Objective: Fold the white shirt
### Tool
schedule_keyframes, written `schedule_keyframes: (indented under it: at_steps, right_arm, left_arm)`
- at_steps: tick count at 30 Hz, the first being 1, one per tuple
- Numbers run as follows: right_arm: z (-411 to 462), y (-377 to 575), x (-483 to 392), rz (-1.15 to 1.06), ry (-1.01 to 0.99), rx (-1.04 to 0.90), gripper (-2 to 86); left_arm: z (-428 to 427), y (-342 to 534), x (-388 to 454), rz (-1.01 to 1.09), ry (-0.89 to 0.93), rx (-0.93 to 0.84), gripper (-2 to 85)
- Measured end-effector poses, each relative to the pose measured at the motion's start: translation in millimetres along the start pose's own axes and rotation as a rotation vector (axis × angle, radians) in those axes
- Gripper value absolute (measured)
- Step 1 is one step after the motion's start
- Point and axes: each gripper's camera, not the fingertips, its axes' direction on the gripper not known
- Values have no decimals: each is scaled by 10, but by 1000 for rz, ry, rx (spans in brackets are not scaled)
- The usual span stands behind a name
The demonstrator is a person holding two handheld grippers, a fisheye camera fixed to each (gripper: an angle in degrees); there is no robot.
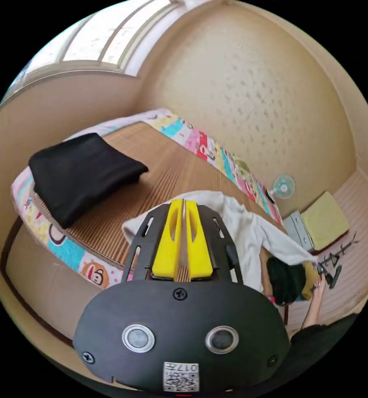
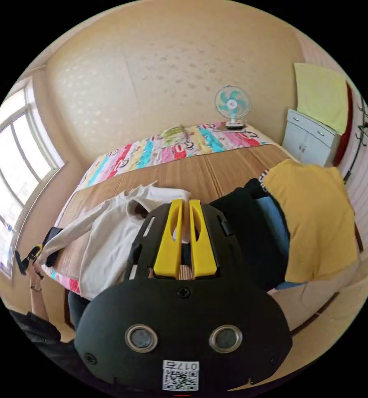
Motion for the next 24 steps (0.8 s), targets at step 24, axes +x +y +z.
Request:
schedule_keyframes:
  at_steps: [24]
  right_arm:
    - [1686,2266,-1805,-552,-191,-659,69]
  left_arm:
    - [1350,1745,461,340,48,-866,132]
